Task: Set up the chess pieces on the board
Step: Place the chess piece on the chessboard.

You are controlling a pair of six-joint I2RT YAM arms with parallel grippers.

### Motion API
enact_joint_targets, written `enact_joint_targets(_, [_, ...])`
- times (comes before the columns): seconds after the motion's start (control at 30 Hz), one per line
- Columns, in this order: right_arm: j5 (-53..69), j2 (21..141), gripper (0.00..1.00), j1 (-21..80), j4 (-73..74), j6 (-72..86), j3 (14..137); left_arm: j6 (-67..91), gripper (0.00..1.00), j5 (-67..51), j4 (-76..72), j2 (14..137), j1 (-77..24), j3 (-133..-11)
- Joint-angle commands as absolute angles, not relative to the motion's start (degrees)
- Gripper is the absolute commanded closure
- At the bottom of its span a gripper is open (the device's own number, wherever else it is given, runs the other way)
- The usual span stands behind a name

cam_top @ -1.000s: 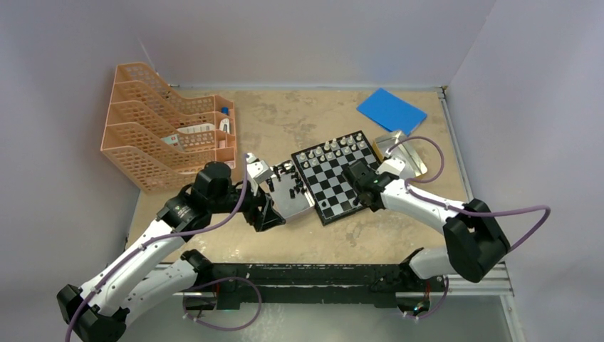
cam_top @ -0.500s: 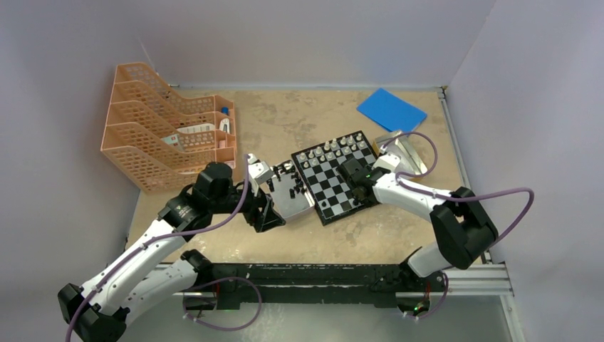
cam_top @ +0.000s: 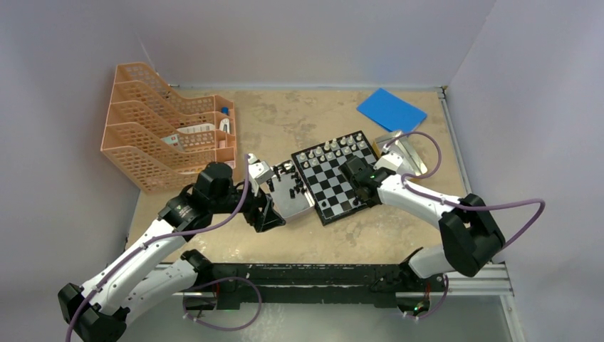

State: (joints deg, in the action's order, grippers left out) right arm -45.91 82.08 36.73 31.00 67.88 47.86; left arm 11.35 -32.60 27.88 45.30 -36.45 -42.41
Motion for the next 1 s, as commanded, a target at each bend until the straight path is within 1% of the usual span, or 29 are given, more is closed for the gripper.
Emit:
enact_joint_targets(0.0, [-47.9, 81.6, 0.92, 36.6, 33.0, 68.3, 48.1, 11.0, 0.26, -32.7, 25.6, 44.4, -36.3, -42.5])
enact_joint_targets(0.37, [-49.0, 84.5, 0.92, 36.7, 34.1, 68.7, 49.2, 11.1, 0.26, -33.0, 25.5, 44.5, -36.3, -42.4])
enact_joint_targets(0.63, [-48.8, 84.5, 0.88, 36.7, 33.9, 68.7, 49.1, 11.1, 0.26, -33.0, 25.5, 44.0, -36.3, -42.4])
enact_joint_targets(0.97, [-48.3, 85.0, 0.88, 36.8, 32.5, 67.6, 49.0, 11.1, 0.26, -33.1, 25.5, 43.6, -36.4, -42.3])
